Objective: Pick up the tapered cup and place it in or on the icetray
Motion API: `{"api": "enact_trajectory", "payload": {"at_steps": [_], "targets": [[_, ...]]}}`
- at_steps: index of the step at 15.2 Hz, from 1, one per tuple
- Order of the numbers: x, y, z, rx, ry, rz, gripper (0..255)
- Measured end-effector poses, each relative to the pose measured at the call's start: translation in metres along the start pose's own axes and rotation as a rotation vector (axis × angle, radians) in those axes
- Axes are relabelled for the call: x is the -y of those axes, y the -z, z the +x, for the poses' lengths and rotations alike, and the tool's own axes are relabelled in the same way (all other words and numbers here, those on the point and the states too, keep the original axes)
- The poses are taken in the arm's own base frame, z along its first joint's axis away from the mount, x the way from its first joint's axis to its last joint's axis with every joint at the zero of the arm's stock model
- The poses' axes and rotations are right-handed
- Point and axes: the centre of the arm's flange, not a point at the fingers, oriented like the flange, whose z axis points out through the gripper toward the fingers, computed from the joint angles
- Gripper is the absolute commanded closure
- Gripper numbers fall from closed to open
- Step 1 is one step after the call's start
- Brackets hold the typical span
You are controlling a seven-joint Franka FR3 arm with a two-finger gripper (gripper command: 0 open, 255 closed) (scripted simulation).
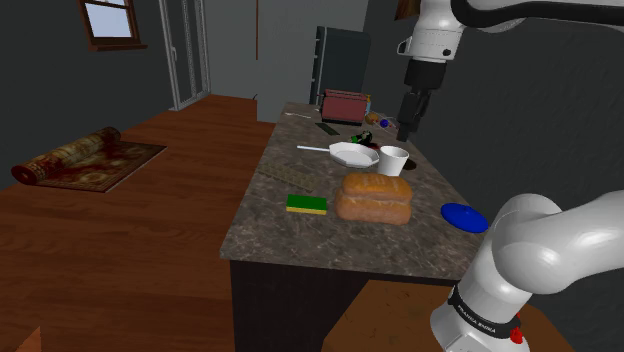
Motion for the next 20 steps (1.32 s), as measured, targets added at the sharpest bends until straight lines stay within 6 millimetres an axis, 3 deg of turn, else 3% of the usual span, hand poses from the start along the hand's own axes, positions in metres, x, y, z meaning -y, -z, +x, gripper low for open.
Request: {"api": "enact_trajectory", "payload": {"at_steps": [5, 20], "targets": [[-0.029, -0.021, 0.010, 0.000, -0.006, -0.014, 0], [-0.180, -0.118, 0.065, -0.005, -0.036, -0.086, 0]]}}
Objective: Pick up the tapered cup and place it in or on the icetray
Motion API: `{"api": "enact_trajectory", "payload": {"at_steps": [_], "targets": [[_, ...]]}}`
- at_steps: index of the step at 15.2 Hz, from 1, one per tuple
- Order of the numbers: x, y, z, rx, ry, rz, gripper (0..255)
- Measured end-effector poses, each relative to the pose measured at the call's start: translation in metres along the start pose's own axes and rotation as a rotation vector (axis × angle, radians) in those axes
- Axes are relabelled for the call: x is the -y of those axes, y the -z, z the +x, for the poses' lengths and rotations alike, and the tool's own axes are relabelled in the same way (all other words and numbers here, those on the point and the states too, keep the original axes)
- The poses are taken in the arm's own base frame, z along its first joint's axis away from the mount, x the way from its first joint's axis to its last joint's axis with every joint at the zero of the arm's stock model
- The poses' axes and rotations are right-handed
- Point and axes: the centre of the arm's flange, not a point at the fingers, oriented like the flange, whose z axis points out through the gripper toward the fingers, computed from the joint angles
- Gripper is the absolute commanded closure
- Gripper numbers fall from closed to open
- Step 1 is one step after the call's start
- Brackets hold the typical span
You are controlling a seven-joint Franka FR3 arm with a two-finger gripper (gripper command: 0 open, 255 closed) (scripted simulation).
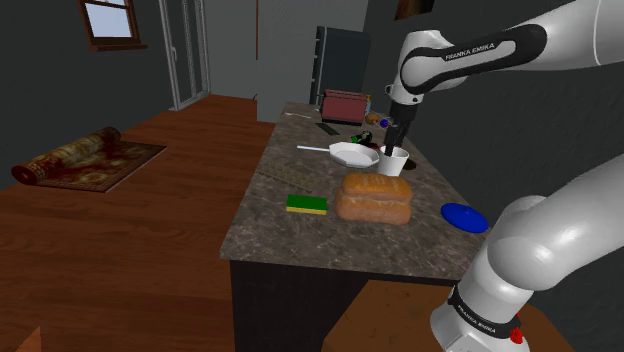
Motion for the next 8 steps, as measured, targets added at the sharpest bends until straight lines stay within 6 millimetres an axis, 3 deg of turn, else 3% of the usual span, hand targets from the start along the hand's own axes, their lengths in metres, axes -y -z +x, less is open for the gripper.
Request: {"api": "enact_trajectory", "payload": {"at_steps": [8], "targets": [[-0.080, -0.057, 0.027, -0.003, -0.016, -0.038, 0]]}}
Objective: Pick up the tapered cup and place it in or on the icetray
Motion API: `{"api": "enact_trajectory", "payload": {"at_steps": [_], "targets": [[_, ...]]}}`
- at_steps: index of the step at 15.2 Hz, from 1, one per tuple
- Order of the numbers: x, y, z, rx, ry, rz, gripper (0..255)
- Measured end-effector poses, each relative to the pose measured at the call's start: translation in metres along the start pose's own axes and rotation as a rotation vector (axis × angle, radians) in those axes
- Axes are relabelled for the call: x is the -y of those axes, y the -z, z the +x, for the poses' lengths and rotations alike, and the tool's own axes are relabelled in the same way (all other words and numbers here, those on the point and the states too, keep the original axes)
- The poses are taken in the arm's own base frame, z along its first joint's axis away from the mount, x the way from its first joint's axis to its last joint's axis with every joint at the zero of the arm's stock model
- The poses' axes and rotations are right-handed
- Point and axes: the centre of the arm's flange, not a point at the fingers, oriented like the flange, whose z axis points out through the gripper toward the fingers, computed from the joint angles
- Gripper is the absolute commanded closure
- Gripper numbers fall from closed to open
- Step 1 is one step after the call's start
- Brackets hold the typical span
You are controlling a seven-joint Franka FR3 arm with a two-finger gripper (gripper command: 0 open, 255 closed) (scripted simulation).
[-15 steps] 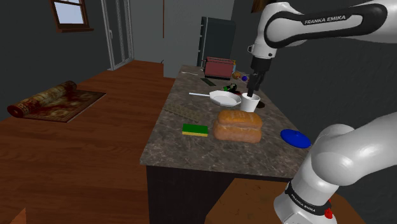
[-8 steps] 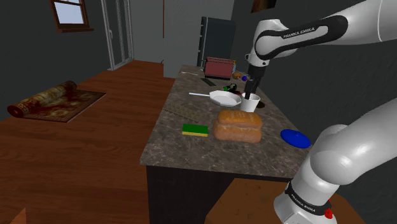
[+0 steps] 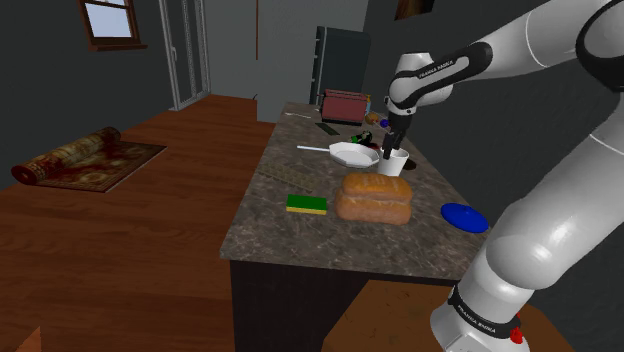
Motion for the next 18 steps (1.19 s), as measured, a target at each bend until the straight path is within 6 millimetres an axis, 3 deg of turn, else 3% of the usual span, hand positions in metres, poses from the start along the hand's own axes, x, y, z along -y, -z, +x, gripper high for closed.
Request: {"api": "enact_trajectory", "payload": {"at_steps": [4, 11, 18], "targets": [[-0.037, -0.024, 0.013, -0.001, -0.006, -0.018, 0], [-0.040, -0.060, 0.016, -0.001, -0.007, -0.021, 0], [-0.042, -0.064, 0.015, -0.001, -0.007, -0.021, 0]]}}
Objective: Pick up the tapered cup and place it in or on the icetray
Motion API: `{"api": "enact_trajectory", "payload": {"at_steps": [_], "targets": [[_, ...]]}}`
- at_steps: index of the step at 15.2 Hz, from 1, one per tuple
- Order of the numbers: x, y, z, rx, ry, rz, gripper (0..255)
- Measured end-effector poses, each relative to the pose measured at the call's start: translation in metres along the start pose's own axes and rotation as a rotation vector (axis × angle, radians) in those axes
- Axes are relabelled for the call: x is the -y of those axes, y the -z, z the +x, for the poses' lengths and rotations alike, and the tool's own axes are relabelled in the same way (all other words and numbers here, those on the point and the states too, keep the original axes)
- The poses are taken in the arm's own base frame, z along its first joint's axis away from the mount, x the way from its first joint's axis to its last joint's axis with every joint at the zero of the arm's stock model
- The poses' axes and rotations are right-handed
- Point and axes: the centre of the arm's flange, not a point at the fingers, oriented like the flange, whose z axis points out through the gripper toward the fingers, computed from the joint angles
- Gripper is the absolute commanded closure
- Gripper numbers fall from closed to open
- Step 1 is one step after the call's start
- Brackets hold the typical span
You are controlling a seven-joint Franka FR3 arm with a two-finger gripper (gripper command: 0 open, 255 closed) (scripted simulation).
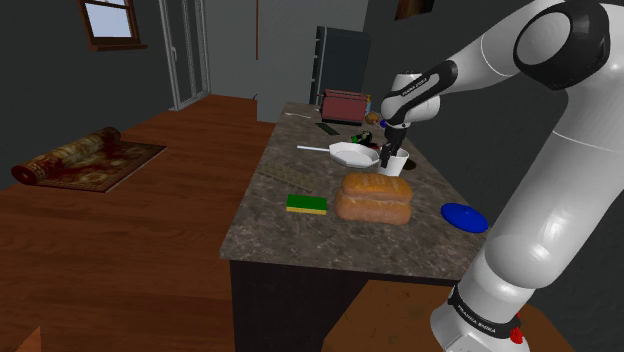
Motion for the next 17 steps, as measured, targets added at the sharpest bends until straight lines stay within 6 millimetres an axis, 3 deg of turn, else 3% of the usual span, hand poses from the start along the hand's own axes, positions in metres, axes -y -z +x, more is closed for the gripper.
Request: {"api": "enact_trajectory", "payload": {"at_steps": [1, 11, 17], "targets": [[0.000, 0.000, 0.000, 0.000, 0.000, 0.000, 255], [0.000, 0.000, 0.000, 0.000, 0.000, 0.000, 255], [-0.005, 0.026, 0.000, 0.000, 0.000, 0.000, 255]]}}
